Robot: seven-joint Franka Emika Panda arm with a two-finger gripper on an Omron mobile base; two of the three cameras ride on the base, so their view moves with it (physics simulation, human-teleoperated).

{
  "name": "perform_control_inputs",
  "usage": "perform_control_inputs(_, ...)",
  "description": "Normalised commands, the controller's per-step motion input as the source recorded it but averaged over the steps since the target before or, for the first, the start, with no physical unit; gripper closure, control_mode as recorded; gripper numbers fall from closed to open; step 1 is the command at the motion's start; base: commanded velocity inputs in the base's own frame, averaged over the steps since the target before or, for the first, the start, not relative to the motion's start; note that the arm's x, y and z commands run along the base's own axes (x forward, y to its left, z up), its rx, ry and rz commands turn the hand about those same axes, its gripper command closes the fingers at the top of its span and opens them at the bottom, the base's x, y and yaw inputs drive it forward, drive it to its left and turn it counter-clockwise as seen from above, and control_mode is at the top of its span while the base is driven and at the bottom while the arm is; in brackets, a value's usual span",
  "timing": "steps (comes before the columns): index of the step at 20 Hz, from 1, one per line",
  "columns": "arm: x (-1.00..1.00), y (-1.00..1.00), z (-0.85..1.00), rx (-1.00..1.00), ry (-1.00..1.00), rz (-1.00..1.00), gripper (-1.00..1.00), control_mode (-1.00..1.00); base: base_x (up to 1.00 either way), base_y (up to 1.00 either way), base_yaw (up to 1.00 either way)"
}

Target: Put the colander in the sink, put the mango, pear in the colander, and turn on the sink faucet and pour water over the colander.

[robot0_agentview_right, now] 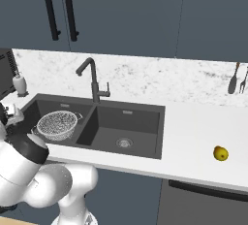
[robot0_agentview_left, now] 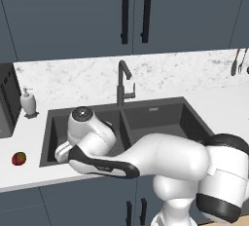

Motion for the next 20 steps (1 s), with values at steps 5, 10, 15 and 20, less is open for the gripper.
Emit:
perform_control_inputs(5, 0.0, 0.53, 0.12, 0.24, 0.0, -0.31, -1.0, -1.0, 0.0, 0.0, 0.0)
perform_control_inputs(10, 0.03, 0.49, 0.25, 0.27, 0.09, -0.29, -1.0, -1.0, 0.0, 0.0, 0.0)
perform_control_inputs(15, 0.04, 0.5, 0.09, 0.21, 0.21, -0.24, -1.0, -1.0, 0.0, 0.0, 0.0)
perform_control_inputs(20, 0.0, 0.44, 0.12, 0.11, 0.24, -0.15, -1.0, -1.0, 0.0, 0.0, 0.0)
